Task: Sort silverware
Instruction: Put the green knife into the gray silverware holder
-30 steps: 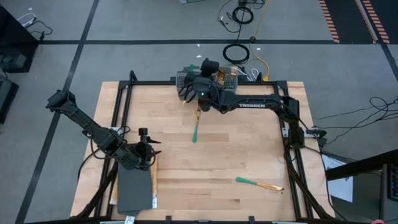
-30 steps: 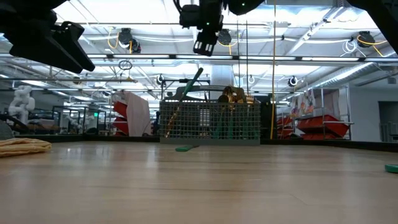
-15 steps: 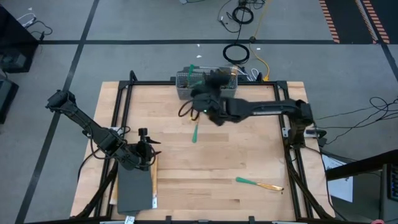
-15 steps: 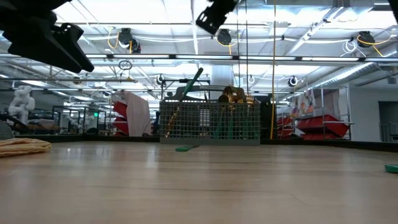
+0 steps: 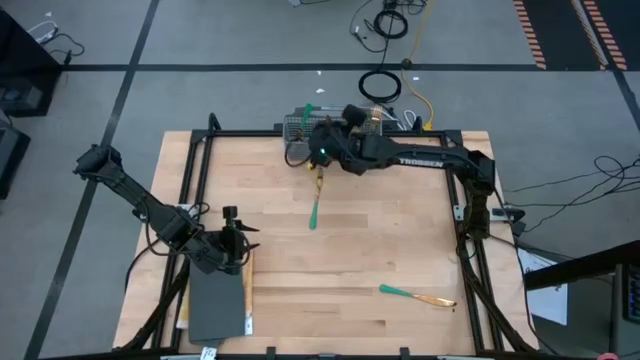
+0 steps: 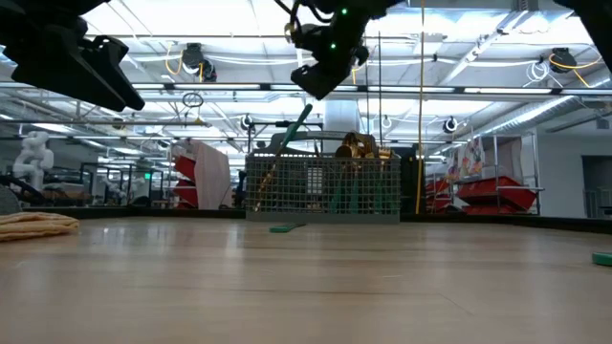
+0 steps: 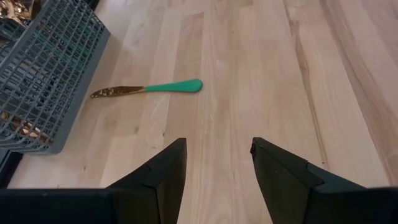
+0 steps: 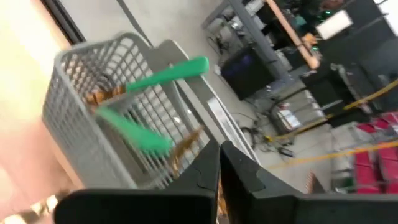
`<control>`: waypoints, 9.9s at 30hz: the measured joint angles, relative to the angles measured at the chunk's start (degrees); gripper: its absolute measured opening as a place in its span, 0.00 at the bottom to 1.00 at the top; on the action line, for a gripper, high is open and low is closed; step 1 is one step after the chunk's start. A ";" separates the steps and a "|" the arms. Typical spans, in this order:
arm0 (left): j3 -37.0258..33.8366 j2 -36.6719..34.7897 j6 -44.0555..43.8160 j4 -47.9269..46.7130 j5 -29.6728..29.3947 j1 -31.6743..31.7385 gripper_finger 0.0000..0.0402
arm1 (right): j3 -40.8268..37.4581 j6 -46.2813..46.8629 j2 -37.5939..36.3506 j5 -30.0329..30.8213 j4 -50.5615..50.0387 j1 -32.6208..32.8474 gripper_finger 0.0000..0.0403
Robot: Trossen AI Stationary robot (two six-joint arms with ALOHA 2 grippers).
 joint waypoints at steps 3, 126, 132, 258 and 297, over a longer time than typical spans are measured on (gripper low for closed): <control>0.00 -0.01 -0.02 -0.01 0.00 0.00 0.47 | 0.02 -1.42 0.34 -4.52 4.81 -2.18 0.03; -0.01 0.01 -0.99 -5.03 -7.30 0.07 0.47 | 0.04 -49.18 0.19 -21.40 4.94 -7.68 0.48; 0.00 0.01 -1.33 -6.20 -9.08 0.12 0.47 | 0.04 -54.77 0.51 -24.16 6.30 -8.94 0.48; 0.00 -0.01 -8.98 -9.72 -8.59 0.11 0.47 | -28.09 16.49 -2.25 -26.44 67.23 -8.62 0.09; -0.02 -0.01 -12.00 -11.02 -8.17 0.11 0.47 | -28.11 1.24 -4.87 -16.29 56.83 -7.27 0.00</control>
